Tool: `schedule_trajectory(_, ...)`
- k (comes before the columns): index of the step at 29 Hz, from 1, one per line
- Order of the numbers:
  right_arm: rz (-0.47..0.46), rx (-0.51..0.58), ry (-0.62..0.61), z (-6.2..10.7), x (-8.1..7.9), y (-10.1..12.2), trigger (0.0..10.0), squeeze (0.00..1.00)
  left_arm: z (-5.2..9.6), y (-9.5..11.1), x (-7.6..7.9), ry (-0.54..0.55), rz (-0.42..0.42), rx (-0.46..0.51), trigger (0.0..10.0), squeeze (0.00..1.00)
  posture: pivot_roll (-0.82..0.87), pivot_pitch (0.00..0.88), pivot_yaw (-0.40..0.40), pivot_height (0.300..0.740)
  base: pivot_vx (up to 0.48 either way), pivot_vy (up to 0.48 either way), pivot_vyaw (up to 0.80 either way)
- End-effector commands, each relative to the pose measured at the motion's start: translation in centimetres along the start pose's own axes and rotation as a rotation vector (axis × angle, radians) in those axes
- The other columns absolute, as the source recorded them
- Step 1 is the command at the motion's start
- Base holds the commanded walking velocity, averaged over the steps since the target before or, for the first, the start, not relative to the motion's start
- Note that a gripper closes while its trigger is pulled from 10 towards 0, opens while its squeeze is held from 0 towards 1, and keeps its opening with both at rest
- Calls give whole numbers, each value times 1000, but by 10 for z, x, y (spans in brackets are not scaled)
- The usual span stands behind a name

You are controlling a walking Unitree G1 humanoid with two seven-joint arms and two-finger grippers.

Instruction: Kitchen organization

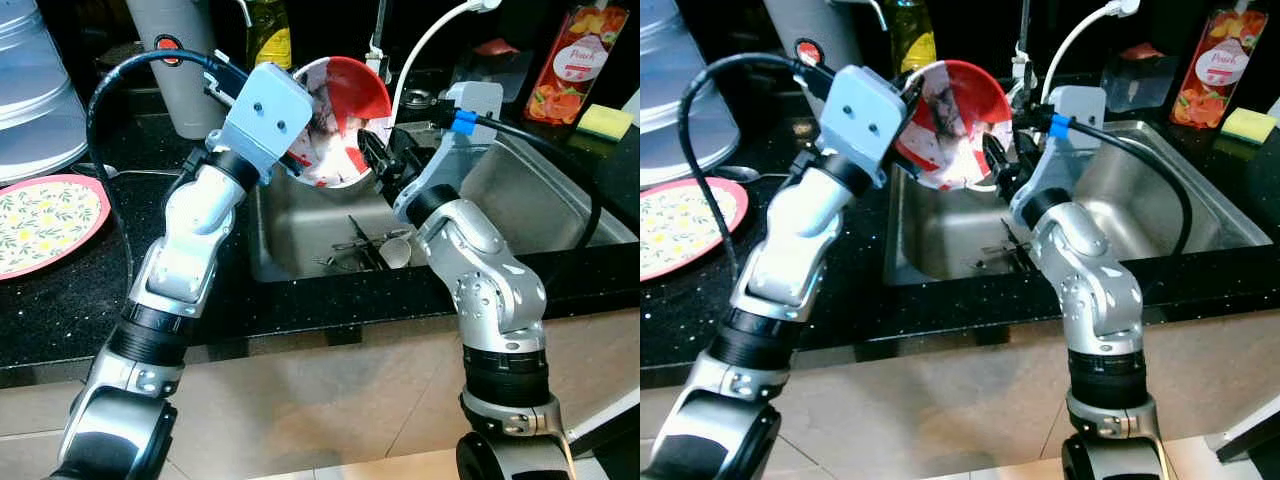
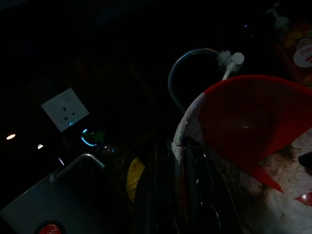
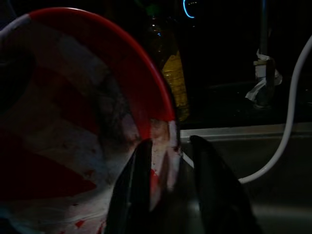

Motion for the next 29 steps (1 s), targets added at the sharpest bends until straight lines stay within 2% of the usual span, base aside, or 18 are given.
schedule_trajectory(1,-36,-19,-18,2,6,-3,0,0,1,10,1,0,2,40,10000,0,-107,115,50,740,0,0,0)
schedule_trajectory(3,-57,-21,-9,2,5,-4,0,0,1,10,6,-14,-4,42,10000,0,-107,115,50,740,0,0,0)
schedule_trajectory(7,-119,-32,16,2,1,-5,0,0,3,14,25,-64,14,55,10000,0,-107,115,49,740,0,0,0)
schedule_trajectory(12,-122,-38,21,2,0,-6,0,0,2,17,31,-74,17,61,10000,0,-107,115,49,740,0,0,0)
schedule_trajectory(13,-112,-56,25,2,0,-9,2902,0,2,19,34,-86,4,72,10000,0,-107,113,49,740,0,0,0)
schedule_trajectory(14,-110,-64,26,3,-1,-10,2902,0,2,20,36,-92,-3,76,10000,0,-107,113,49,740,0,0,0)
schedule_trajectory(15,-105,-69,24,2,-1,-11,10000,0,2,20,37,-97,-9,79,10000,0,-108,114,49,740,0,0,0)
schedule_trajectory(16,-105,-69,24,2,-1,-11,10000,0,2,20,37,-97,-9,79,10000,0,-108,114,49,740,0,0,0)
schedule_trajectory(17,-103,-70,24,2,-1,-12,10000,0,2,20,38,-101,-1,79,10000,1000,-108,114,49,740,0,0,0)
schedule_trajectory(21,-87,-73,14,2,0,-13,10000,0,1,18,38,-102,13,66,10000,1000,-108,113,51,740,0,0,0)
schedule_trajectory(22,-59,-74,-17,2,4,-14,10000,0,3,18,44,-140,24,57,10000,0,-108,112,52,740,0,0,0)
schedule_trajectory(23,-59,-74,-17,2,4,-14,10000,0,3,18,44,-140,24,57,10000,0,-108,112,52,740,0,0,0)
schedule_trajectory(26,-37,-65,-65,2,13,-13,10000,0,5,17,45,-157,101,40,10000,0,-108,112,52,740,0,0,0)
schedule_trajectory(29,-28,-50,-136,2,27,-11,10000,0,7,7,31,-105,107,-7,10000,0,-106,116,59,740,0,0,0)
Point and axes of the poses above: a point about 5 cm out from each wrist's last joint towards the gripper, its own z axis pointing back from the gripper into the wrist, its own y axis along the axis of the wrist's last joint, x = y × z, the point moved 5 cm from there along -z, pointing out of the wrist towards the gripper, and after that the axes turned 3 degrees about -z, right-handed, at the moved point
